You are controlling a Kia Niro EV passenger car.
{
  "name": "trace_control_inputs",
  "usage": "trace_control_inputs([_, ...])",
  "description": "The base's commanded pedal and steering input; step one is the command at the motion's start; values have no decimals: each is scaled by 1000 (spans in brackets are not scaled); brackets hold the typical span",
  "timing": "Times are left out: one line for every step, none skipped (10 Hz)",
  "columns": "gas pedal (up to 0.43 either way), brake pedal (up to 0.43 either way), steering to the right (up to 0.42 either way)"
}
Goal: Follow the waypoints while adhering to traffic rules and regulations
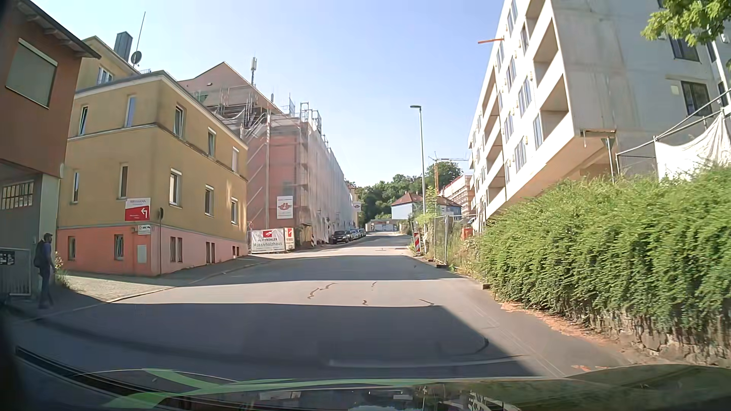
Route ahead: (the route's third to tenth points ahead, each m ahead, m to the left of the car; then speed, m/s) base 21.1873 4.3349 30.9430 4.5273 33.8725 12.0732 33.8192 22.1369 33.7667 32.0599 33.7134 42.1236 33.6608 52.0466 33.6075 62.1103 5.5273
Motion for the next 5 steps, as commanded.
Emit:
trace_control_inputs([169,0,-19])
trace_control_inputs([169,0,-20])
trace_control_inputs([169,0,-21])
trace_control_inputs([169,0,-21])
trace_control_inputs([169,0,-21])
